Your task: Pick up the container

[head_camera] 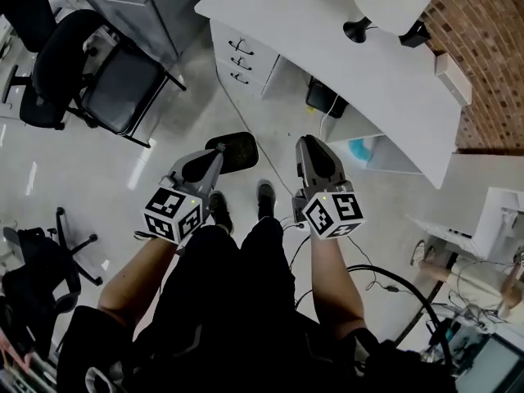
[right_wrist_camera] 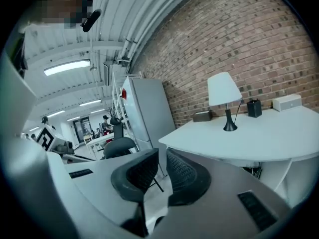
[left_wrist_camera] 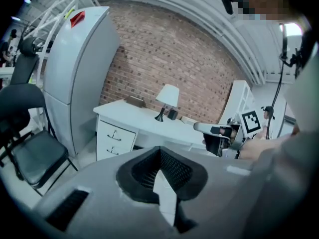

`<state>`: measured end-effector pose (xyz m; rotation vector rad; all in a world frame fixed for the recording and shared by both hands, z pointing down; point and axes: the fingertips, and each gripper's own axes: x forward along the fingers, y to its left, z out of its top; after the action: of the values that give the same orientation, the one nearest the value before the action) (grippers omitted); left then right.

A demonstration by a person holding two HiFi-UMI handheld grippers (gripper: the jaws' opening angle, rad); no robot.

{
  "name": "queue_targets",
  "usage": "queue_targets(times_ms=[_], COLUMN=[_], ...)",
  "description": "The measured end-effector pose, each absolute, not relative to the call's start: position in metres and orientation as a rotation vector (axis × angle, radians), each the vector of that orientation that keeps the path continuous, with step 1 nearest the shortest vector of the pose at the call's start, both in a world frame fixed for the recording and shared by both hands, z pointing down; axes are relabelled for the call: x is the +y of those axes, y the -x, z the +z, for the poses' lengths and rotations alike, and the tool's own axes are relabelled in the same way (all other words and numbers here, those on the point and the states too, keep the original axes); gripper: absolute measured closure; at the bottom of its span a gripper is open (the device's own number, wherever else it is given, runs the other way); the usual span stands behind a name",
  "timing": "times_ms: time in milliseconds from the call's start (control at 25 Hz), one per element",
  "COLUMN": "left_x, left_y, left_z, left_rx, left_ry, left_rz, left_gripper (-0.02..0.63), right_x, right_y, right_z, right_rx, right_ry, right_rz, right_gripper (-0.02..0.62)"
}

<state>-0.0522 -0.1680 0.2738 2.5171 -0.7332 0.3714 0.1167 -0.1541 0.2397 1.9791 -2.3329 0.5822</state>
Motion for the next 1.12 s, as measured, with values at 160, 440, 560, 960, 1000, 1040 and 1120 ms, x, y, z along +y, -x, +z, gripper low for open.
queue_targets(times_ms=[160,440,560,960,1000,1040,1120], left_x=[-0.178,-0.189,-0.192,-0.193,-0.192,-0.19,-0.189], left_y=[0.031,-0.005,-0.016,-0.032,-0.034,-0.035,-0.039], left_z=[0.319,0.387,0.421,0.545,0.554,0.563,0.581], left_rx=[-0.76,-0.821,-0.859,-0.912,-0.906,-0.899,-0.885], left_ry=[-2.471,-2.35,-2.301,-2.147,-2.142,-2.14,-2.131], left_rz=[0.436,0.472,0.481,0.592,0.601,0.61,0.622], left_gripper=[0.603,0.601,0.601,0.601,0.603,0.603,0.601], right_x=[-0.166,-0.182,-0.186,-0.172,-0.17,-0.167,-0.164], right_y=[-0.139,-0.176,-0.188,-0.201,-0.199,-0.198,-0.197], right_z=[0.296,0.393,0.434,0.569,0.583,0.596,0.618], right_rx=[-2.302,-2.268,-2.25,-2.126,-2.114,-2.101,-2.072], right_ry=[-1.904,-1.789,-1.783,-1.682,-1.666,-1.65,-1.628], right_rz=[0.683,0.919,0.989,1.165,1.182,1.199,1.22], right_gripper=[0.583,0.583,0.581,0.575,0.561,0.536,0.511])
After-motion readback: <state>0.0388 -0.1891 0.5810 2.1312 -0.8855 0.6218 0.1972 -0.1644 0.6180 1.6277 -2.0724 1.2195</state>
